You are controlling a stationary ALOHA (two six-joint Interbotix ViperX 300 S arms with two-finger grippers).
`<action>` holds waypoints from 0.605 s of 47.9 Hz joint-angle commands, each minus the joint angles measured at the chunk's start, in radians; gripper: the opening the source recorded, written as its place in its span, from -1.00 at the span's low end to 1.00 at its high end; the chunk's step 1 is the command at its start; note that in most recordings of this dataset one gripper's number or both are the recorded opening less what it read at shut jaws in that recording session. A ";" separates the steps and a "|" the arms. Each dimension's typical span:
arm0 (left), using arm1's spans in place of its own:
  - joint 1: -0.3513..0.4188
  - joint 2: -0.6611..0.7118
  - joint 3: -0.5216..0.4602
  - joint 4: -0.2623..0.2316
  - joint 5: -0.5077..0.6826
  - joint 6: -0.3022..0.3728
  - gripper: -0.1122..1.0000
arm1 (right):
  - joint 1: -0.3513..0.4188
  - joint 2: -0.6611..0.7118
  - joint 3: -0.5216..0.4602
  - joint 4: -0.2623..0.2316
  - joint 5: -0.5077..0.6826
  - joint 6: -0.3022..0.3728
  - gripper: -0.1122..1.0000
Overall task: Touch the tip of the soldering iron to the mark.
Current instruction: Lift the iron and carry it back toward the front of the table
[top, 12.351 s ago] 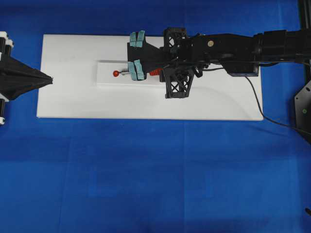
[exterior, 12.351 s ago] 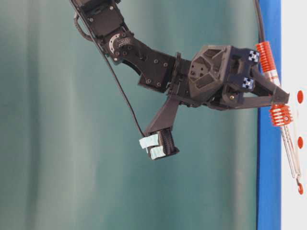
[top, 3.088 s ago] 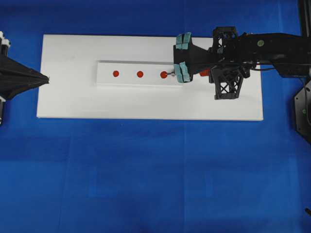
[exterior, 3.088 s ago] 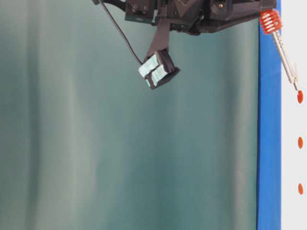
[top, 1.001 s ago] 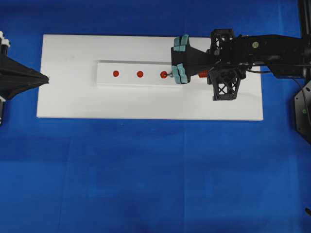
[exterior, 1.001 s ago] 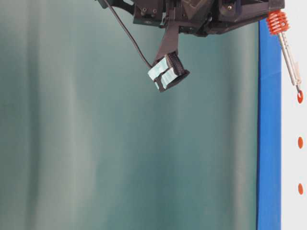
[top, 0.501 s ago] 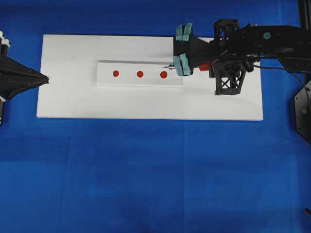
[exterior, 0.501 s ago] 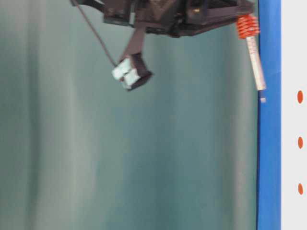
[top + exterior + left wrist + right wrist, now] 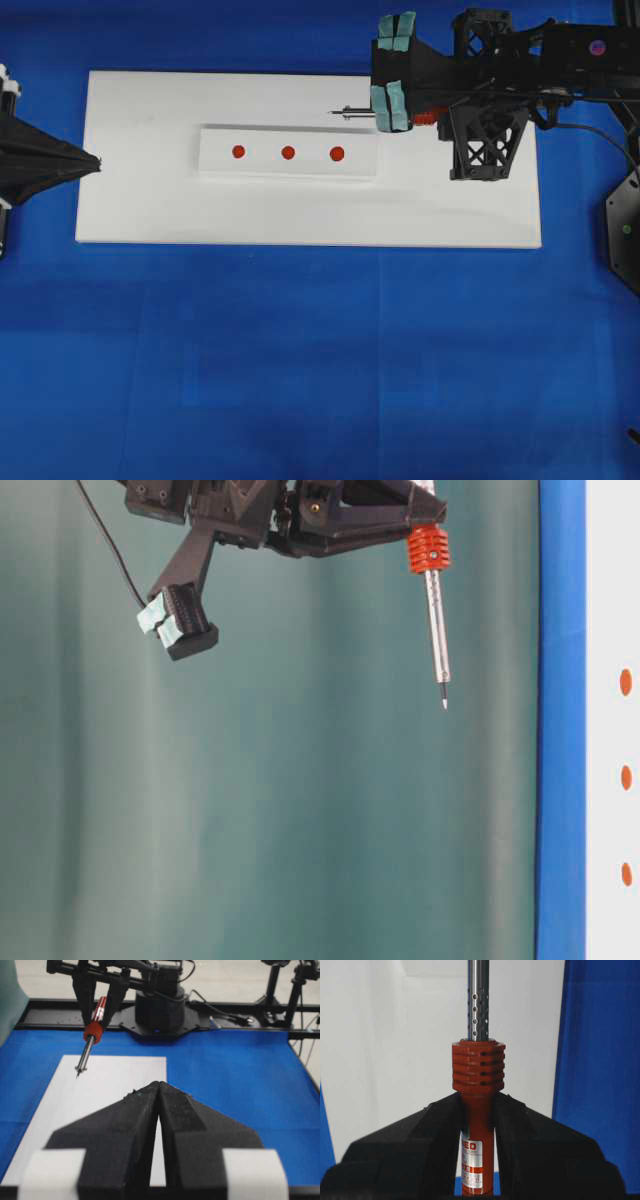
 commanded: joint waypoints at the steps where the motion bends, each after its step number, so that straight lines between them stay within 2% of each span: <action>1: -0.002 0.003 -0.014 0.002 -0.011 0.000 -0.80 | 0.005 -0.025 -0.023 0.002 0.000 0.005 -0.68; 7: 0.000 0.003 -0.012 0.002 -0.012 -0.002 -0.80 | 0.035 -0.026 -0.015 0.006 0.006 0.046 -0.68; 17: 0.000 0.002 -0.012 0.002 -0.020 -0.006 -0.80 | 0.158 -0.032 -0.002 0.002 0.006 0.195 -0.68; 29: 0.000 0.002 -0.014 0.002 -0.020 -0.015 -0.80 | 0.367 -0.032 0.008 -0.031 0.006 0.437 -0.68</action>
